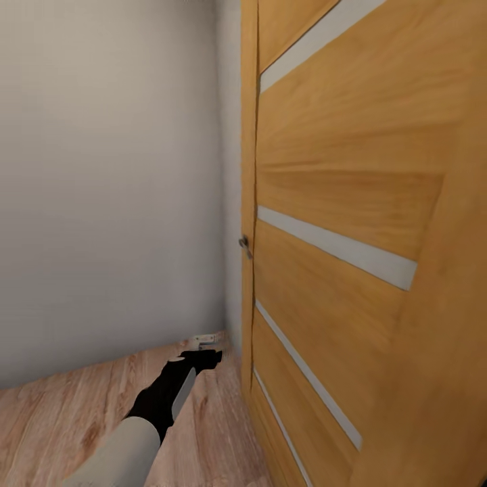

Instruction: Move the two storage containers from the living room to the garage. In the garage, place one container on the floor and stack the other container on top of it (either order is fine).

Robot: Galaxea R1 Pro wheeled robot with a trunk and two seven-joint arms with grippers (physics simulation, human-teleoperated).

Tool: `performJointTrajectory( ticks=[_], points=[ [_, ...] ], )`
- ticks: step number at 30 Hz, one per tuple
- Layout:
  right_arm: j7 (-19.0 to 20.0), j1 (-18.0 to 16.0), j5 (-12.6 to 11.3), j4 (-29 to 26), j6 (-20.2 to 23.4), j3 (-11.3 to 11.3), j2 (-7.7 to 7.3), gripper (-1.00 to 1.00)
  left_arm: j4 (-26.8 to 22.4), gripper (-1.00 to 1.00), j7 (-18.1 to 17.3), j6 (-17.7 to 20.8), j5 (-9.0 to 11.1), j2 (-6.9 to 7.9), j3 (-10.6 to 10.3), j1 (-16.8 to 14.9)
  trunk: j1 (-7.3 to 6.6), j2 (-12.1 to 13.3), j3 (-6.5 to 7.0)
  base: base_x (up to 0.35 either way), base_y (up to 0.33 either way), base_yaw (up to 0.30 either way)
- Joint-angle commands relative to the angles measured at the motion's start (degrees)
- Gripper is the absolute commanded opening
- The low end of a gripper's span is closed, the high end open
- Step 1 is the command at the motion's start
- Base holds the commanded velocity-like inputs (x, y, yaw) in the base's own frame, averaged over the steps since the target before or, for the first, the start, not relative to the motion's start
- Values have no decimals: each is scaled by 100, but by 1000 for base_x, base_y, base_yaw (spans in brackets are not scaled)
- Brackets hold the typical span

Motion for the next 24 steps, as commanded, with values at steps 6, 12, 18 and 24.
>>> performJointTrajectory(
  ticks=[6, 12, 18, 24],
  points=[
    [-1, -1, 15, 4, -19, -5, 0, 100, 1434, 100, 28, -717, 35, -2, 0, 26, 0, -3, -5, 0, 0, 289],
    [-1, -1, 15, 4, -20, 0, 0, 100, 3872, 100, 100, -3173, 27, 232, -5, 389, 0, -3, -5, 0, 0, 289],
    [6, -1, 15, 4, -20, -1, 0, 100, 4138, 100, 116, -4114, 31, 361, -5, 1558, 0, -3, -5, 0, 0, 289],
    [8, -1, 15, 4, -20, 3, 0, 100, 4174, 100, 562, -5384, 26, 410, -6, 2590, 0, -3, -5, 0, 0, 289]
  ],
)
